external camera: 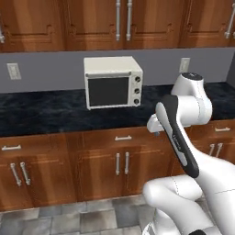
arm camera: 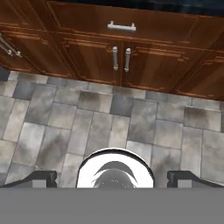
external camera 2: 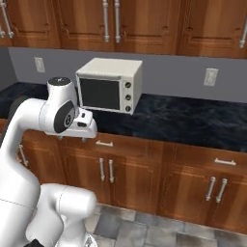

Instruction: Navigate to the toaster oven.

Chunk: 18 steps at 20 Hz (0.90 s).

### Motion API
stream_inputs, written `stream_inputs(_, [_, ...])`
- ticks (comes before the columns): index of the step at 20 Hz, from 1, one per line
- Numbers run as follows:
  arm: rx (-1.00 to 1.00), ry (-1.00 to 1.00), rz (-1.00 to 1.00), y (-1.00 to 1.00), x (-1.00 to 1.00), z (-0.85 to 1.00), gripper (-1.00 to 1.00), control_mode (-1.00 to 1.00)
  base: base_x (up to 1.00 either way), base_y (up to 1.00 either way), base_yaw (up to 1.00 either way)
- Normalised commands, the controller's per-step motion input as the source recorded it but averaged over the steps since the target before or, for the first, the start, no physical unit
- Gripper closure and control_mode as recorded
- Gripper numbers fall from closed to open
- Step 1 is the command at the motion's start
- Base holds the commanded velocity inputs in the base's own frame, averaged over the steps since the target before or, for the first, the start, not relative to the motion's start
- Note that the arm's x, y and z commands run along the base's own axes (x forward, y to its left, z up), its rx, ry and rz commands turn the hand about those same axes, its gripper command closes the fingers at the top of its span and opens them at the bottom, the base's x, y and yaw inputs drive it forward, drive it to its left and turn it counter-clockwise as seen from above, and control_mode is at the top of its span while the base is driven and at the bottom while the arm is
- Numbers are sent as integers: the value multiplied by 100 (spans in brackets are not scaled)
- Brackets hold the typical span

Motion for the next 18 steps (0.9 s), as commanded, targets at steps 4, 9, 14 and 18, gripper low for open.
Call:
stream_inputs(4, [0,0,0,0,0,0,-100,100,100,24,0])
stream_inputs(9, [0,0,0,0,0,0,-100,100,95,28,0])
stream_inputs(14, [0,0,0,0,0,0,-100,100,73,47,-5])
stream_inputs(18, [0,0,0,0,0,0,-100,100,61,53,-7])
